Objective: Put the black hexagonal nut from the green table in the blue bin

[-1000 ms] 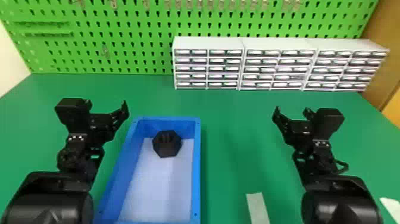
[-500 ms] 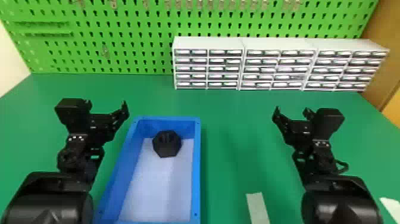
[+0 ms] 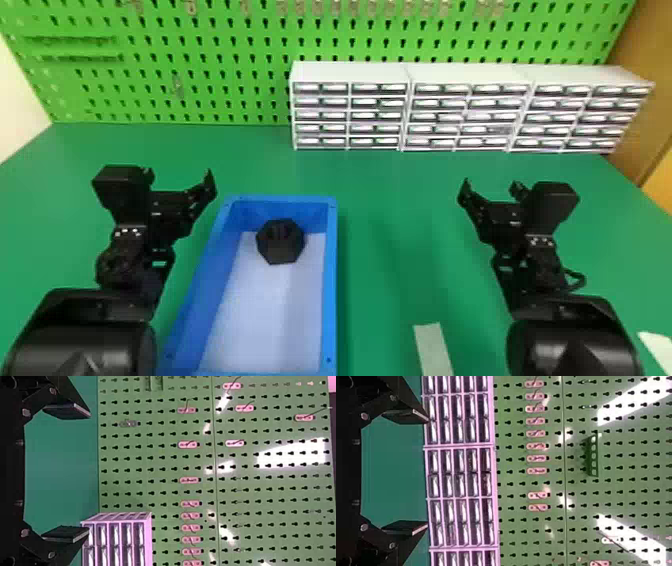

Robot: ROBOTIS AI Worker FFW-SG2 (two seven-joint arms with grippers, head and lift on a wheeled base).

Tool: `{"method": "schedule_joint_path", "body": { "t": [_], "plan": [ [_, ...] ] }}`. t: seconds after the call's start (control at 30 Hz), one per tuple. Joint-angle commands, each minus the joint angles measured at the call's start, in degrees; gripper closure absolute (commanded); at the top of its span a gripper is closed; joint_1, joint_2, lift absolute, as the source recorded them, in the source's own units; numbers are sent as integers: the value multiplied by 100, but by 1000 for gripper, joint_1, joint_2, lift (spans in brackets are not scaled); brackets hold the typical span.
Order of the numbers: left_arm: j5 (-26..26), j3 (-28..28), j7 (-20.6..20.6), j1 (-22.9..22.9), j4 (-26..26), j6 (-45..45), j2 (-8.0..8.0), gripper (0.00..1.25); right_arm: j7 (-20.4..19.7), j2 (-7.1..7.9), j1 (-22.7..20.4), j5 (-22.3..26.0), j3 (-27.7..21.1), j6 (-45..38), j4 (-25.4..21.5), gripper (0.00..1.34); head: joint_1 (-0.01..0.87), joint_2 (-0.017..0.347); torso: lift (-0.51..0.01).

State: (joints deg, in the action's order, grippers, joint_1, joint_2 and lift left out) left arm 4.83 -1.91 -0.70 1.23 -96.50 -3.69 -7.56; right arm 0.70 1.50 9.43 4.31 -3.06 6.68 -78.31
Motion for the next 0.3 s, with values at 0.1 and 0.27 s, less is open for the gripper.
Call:
{"method": "schedule_joint_path", "body": {
  "t": [0.1,0.27],
  "plan": [
    [0,-3,0,0,0,0,0,242,0,0,6,0,-2,0,0,344,686,52,-97],
    [0,-3,0,0,0,0,0,242,0,0,6,0,-2,0,0,343,686,52,-97]
  ]
}}
